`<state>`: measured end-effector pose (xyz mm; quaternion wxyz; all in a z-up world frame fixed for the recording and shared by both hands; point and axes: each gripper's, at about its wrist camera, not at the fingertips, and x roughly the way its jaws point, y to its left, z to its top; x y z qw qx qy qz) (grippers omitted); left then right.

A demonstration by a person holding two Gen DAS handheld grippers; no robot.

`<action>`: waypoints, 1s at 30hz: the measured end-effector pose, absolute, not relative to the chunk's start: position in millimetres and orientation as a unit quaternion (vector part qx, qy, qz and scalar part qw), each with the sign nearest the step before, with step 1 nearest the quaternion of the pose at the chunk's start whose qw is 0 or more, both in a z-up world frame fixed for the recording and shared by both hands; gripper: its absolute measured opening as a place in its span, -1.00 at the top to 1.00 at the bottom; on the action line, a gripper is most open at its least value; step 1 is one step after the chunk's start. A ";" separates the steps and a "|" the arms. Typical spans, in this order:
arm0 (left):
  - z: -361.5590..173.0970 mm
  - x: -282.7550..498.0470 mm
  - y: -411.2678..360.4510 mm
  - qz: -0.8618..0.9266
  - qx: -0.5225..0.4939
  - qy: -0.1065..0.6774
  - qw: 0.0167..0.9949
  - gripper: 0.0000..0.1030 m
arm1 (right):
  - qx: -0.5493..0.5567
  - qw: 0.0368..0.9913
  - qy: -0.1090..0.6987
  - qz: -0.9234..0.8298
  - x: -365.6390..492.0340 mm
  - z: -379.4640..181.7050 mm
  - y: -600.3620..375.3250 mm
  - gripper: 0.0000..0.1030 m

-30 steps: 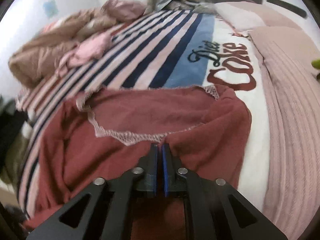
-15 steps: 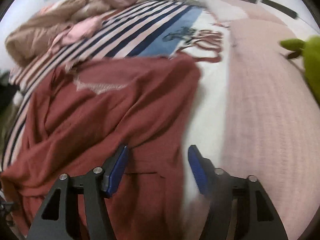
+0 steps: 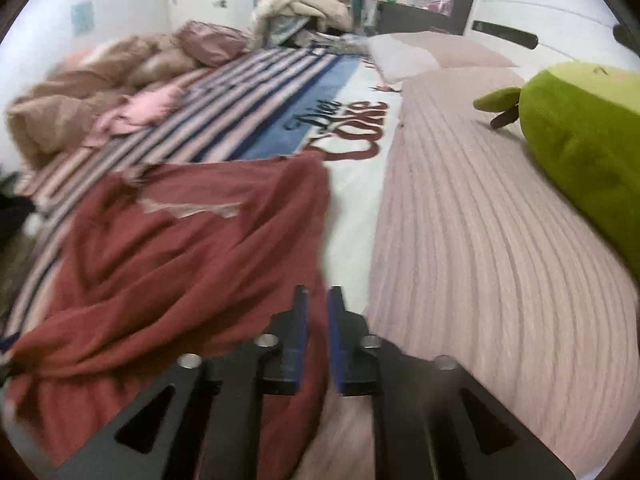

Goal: Fold small clothes

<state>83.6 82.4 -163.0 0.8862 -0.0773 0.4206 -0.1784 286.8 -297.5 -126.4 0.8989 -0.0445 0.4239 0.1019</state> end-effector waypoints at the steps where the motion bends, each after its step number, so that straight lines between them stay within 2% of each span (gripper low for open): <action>1: -159.7 79.9 85.2 -0.201 -0.096 0.415 0.882 -0.16 | -0.038 0.899 0.420 0.116 271.7 -122.8 -299.3 0.30; 2: -156.8 78.3 83.2 -0.222 -0.108 0.409 0.878 -0.33 | -0.030 0.899 0.417 0.130 253.7 -119.6 -303.1 0.21; 3: -154.4 74.7 80.3 -0.248 -0.122 0.401 0.873 -0.37 | -0.024 0.898 0.417 0.141 240.8 -118.8 -303.7 0.14; 6: -160.8 74.1 65.1 -0.256 -0.111 0.418 0.865 -0.38 | 0.010 0.888 0.426 0.175 198.4 -123.2 -306.9 0.11; 7: -166.2 73.5 60.1 -0.244 -0.094 0.429 0.865 -0.36 | 0.022 0.883 0.431 0.186 183.5 -128.4 -309.0 0.09; 10: -182.4 67.4 60.4 -0.199 -0.051 0.459 0.864 0.02 | 0.038 0.874 0.440 0.202 147.5 -146.3 -315.0 -0.01; 14: -180.2 55.2 73.5 -0.182 -0.063 0.457 0.868 0.03 | 0.043 0.865 0.452 0.214 108.5 -166.5 -319.2 -0.04; 15: -177.0 53.3 73.3 -0.188 -0.067 0.454 0.868 0.00 | 0.041 0.864 0.454 0.215 100.8 -170.7 -318.7 -0.07; 16: -174.2 51.7 71.8 -0.211 -0.078 0.449 0.865 -0.16 | 0.046 0.861 0.458 0.216 95.4 -177.1 -320.3 -0.14; 17: -174.1 50.3 69.2 -0.244 -0.095 0.447 0.856 -0.42 | 0.054 0.860 0.458 0.218 92.1 -181.3 -320.8 -0.17; 18: -174.7 49.6 64.0 -0.262 -0.101 0.446 0.850 -0.50 | 0.062 0.860 0.457 0.221 88.7 -185.8 -322.4 -0.20; 21: -185.6 53.2 41.6 -0.248 -0.078 0.468 0.845 -0.50 | 0.055 0.867 0.438 0.229 80.8 -187.5 -315.6 -0.24; 24: -192.2 55.7 16.1 -0.216 -0.030 0.464 0.858 -0.54 | 0.033 0.862 0.433 0.262 77.9 -192.2 -297.5 -0.18; 26: -194.4 59.2 5.2 -0.192 -0.011 0.465 0.864 -0.54 | -0.004 0.872 0.427 0.241 79.1 -196.8 -282.7 0.02; 27: -195.0 60.9 -1.0 -0.177 -0.004 0.464 0.868 -0.54 | -0.010 0.877 0.421 0.232 80.5 -198.1 -277.8 0.22; 28: -194.9 62.0 -6.2 -0.167 0.006 0.462 0.871 -0.40 | -0.009 0.879 0.416 0.231 80.3 -198.3 -276.1 0.52; 29: -194.1 62.0 -12.0 -0.159 0.016 0.458 0.875 -0.15 | -0.005 0.881 0.413 0.231 80.7 -198.9 -275.4 0.67; 30: -192.1 62.4 -15.2 -0.158 0.020 0.454 0.877 -0.01 | 0.002 0.881 0.412 0.233 81.4 -199.8 -275.3 0.77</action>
